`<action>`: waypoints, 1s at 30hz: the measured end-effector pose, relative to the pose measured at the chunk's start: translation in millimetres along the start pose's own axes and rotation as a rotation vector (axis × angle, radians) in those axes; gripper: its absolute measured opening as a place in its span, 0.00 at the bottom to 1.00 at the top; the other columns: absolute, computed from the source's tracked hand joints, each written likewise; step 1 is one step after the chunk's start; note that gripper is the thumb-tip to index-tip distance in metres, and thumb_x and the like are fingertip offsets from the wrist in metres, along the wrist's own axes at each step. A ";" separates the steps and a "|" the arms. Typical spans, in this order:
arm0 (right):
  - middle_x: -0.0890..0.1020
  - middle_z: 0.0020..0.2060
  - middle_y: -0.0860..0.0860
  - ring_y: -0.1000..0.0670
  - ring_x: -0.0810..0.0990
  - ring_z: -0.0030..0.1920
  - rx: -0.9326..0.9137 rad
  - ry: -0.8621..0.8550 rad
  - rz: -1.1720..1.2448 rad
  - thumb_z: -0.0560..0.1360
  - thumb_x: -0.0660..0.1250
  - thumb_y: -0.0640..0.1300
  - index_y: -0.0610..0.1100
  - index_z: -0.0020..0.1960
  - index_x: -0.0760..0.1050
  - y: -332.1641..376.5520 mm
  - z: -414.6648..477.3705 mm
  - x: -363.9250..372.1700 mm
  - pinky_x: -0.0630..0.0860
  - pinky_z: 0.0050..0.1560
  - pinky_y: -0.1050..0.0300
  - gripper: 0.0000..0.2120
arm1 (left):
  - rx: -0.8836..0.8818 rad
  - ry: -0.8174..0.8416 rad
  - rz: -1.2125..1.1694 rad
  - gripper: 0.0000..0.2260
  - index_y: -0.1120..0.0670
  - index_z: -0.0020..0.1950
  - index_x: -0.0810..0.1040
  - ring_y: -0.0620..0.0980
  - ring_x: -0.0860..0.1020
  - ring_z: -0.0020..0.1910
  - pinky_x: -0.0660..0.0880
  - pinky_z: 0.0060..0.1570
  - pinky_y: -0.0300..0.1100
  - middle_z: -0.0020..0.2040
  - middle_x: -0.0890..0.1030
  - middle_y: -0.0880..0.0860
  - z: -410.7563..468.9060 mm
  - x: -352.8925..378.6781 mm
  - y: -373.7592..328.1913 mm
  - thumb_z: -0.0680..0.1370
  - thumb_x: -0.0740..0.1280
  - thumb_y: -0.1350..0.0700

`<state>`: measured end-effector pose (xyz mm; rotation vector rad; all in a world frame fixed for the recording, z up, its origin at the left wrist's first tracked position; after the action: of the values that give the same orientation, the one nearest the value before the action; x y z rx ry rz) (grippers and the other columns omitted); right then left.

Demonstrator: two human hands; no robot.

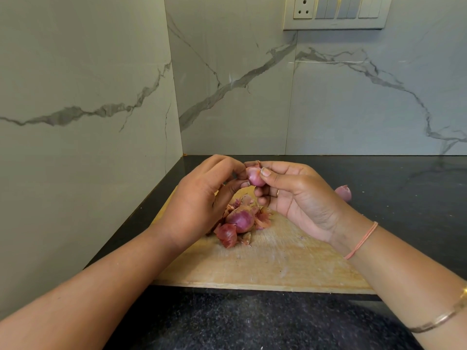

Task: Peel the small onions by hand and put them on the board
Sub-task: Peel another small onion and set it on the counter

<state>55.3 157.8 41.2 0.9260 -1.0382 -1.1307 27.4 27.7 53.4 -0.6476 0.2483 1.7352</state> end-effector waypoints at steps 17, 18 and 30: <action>0.80 0.43 0.43 0.54 0.76 0.36 0.008 -0.019 -0.077 0.77 0.61 0.35 0.37 0.53 0.79 -3.2 1.8 -5.0 0.75 0.37 0.64 0.09 | -0.086 0.054 -0.062 0.04 0.48 0.47 0.70 0.44 0.71 0.48 0.71 0.46 0.35 0.49 0.70 0.44 0.9 6.1 7.5 0.78 0.58 0.49; 0.80 0.43 0.44 0.54 0.76 0.36 0.007 -0.024 -0.076 0.78 0.61 0.35 0.38 0.54 0.78 -3.3 2.0 -5.6 0.75 0.37 0.63 0.09 | -0.083 0.061 -0.035 0.03 0.48 0.47 0.69 0.44 0.71 0.47 0.70 0.45 0.35 0.48 0.70 0.45 0.8 6.8 7.6 0.78 0.58 0.50; 0.80 0.42 0.45 0.53 0.76 0.36 0.032 -0.029 0.034 0.72 0.65 0.36 0.39 0.56 0.76 -2.7 2.3 -7.7 0.75 0.36 0.63 0.12 | -0.269 0.117 0.043 0.07 0.48 0.52 0.72 0.40 0.74 0.48 0.74 0.45 0.38 0.46 0.74 0.40 -1.7 5.2 19.6 0.78 0.63 0.60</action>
<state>51.6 164.7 38.0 0.9161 -1.0943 -1.1051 8.6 25.9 45.9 -0.9476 0.1100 1.7900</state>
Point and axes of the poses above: each hand's wrist, its own z-axis towards the middle knuckle, its own x-axis out of the palm, y = z × x, the point moved 6 cm from there along z, towards the middle knuckle
